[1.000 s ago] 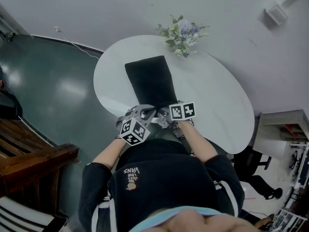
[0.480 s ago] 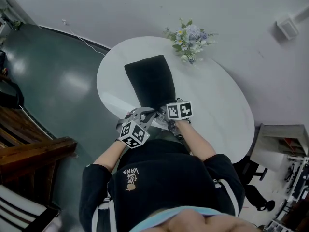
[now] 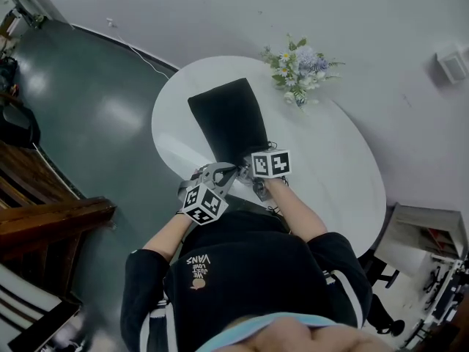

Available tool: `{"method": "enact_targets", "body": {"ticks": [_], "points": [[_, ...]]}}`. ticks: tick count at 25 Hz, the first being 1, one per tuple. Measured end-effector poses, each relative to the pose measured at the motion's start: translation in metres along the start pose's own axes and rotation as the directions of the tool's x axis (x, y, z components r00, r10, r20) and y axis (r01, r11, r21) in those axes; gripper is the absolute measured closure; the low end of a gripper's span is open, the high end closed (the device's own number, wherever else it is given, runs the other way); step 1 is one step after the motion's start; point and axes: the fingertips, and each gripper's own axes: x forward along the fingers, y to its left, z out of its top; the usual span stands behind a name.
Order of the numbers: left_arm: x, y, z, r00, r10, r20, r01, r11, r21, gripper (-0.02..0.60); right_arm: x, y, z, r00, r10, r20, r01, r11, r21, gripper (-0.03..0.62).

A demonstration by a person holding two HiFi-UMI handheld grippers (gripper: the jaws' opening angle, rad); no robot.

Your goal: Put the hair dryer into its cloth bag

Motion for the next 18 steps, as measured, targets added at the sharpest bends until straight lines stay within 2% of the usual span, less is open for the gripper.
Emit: {"method": "enact_targets", "body": {"ticks": [18], "points": [[0.007,0.005,-0.006,0.999,0.043,-0.027,-0.045,0.997,-0.066,0.548,0.016,-0.009,0.016,1.000,-0.024,0.016,0.025,0.999,-0.021,0.410]]}}
